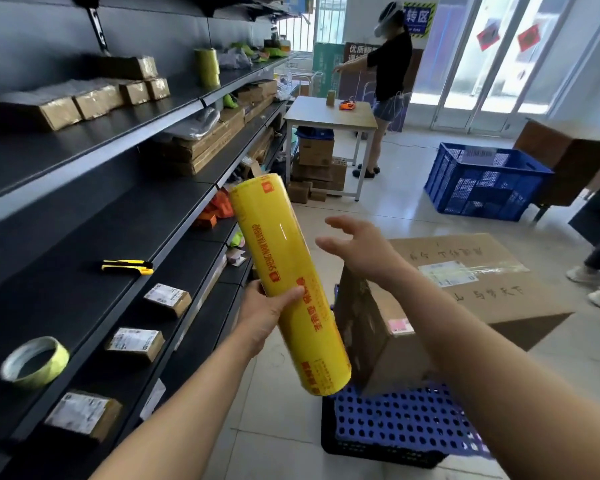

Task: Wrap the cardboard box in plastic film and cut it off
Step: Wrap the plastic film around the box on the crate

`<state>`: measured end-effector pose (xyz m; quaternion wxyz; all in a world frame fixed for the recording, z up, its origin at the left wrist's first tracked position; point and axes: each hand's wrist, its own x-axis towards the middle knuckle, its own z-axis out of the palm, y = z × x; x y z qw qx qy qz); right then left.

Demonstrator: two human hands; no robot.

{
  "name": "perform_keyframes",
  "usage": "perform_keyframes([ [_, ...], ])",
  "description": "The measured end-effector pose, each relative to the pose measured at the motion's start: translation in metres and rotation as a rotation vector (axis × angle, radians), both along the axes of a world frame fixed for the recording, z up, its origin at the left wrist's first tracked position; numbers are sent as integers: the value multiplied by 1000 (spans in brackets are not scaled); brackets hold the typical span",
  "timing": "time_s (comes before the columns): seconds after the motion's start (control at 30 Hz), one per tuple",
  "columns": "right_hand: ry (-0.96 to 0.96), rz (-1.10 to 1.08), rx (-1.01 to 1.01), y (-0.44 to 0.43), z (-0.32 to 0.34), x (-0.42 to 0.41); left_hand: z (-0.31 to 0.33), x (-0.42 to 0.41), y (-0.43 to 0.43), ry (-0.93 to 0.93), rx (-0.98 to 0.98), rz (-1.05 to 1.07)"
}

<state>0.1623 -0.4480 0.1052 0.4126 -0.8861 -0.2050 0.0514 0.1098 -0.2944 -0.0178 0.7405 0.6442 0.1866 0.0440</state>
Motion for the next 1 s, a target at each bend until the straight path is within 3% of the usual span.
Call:
perform_keyframes([
  [0.2, -224, 66, -16, 21, 11, 11, 4, -7, -2, 55, 321, -127],
  [0.33, -264, -14, -252, 16, 16, 15, 8, -10, -2, 102, 551, -189],
  [0.4, -198, -29, -237, 9, 19, 16, 8, -11, -4, 114, 604, -215],
  [0.5, -36, -26, -57, -3, 14, 13, 9, -8, -1, 160, 602, -315],
  [0.6, 28, -64, 46, -11, 0, 6, 18, -2, 4, 162, 462, -386],
  [0.67, 28, -72, 51, -14, -12, 2, 24, 1, 4, 76, 401, -355],
  [0.83, 2, -80, -15, -22, -28, -7, 25, 13, -13, -58, 459, -191],
  [1.0, 65, -130, -14, -29, -43, -11, 20, 19, -24, -55, 515, -215],
])
